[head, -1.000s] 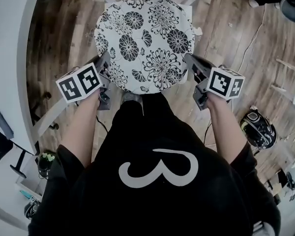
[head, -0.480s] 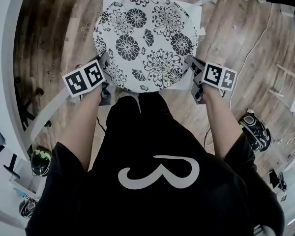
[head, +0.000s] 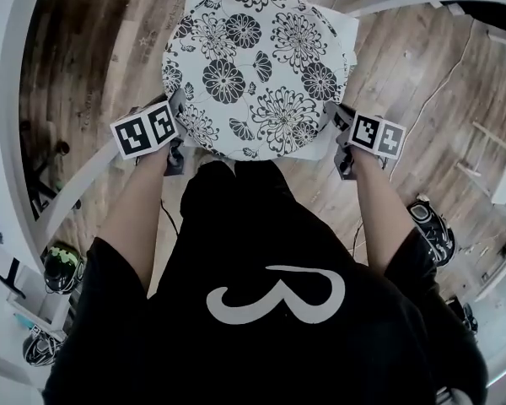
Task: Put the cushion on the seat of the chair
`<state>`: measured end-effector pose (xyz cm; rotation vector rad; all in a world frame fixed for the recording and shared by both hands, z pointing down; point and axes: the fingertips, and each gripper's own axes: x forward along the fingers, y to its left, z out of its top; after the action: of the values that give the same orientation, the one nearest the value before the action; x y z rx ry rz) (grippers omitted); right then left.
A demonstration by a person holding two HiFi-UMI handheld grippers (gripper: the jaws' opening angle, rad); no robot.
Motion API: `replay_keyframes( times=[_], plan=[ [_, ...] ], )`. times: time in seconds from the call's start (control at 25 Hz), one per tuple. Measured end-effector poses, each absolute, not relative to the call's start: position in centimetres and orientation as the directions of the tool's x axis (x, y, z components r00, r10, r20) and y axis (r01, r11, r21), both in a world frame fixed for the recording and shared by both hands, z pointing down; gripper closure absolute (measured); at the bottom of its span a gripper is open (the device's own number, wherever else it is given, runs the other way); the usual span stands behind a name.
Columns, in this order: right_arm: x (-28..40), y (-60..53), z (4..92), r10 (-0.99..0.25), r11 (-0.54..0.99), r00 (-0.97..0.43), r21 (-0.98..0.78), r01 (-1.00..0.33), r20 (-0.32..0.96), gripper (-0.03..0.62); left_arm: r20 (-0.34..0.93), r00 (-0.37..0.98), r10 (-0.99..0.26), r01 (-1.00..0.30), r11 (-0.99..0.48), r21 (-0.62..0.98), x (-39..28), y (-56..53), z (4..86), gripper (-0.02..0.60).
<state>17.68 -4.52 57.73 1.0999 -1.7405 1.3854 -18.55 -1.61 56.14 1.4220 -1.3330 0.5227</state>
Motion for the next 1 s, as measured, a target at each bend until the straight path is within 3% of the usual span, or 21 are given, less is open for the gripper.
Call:
replay_keyframes(
  times=[0.08, 0.16, 0.28, 0.36, 0.44, 0.6, 1.0],
  plan=[
    [17.9, -4.4, 57.8, -0.214, 0.106, -0.441, -0.428, -0.898, 0.872, 0.473, 0.856, 0.282, -0.434, -0.897, 0.197, 0.395, -18.5, -1.4, 56.5, 0.476],
    [17.7, -4.4, 57.8, -0.215, 0.115, -0.453, -0.438, -0.891, 0.865, 0.47, 0.847, 0.3, -0.439, -0.882, 0.21, 0.421, -18.5, -1.3, 56.8, 0.368],
    [17.1, -4.5, 57.4, -0.218, 0.118, -0.482, -0.467, -0.876, 0.849, 0.404, 0.829, 0.311, -0.465, -0.857, 0.24, 0.456, -18.9, -1.3, 56.6, 0.295],
    [17.1, -4.6, 57.1, -0.228, 0.115, -0.485, -0.471, -0.875, 0.844, 0.33, 0.83, 0.305, -0.466, -0.85, 0.26, 0.458, -19.5, -0.7, 56.3, 0.275],
    [17.7, -4.7, 56.5, -0.243, 0.112, -0.477, -0.464, -0.879, 0.845, 0.306, 0.837, 0.295, -0.461, -0.842, 0.289, 0.456, -20.1, 0.3, 55.9, 0.268],
    [19.8, -5.1, 53.8, -0.279, 0.133, -0.462, -0.442, -0.887, 0.842, 0.296, 0.822, 0.297, -0.485, -0.817, 0.317, 0.482, -20.5, 1.8, 53.1, 0.267],
    [14.5, -3.0, 39.3, -0.451, 0.302, -0.586, -0.503, -0.81, 0.673, 0.296, 0.705, 0.352, -0.616, -0.841, 0.123, 0.527, -19.0, 2.1, 42.3, 0.268]
  ],
)
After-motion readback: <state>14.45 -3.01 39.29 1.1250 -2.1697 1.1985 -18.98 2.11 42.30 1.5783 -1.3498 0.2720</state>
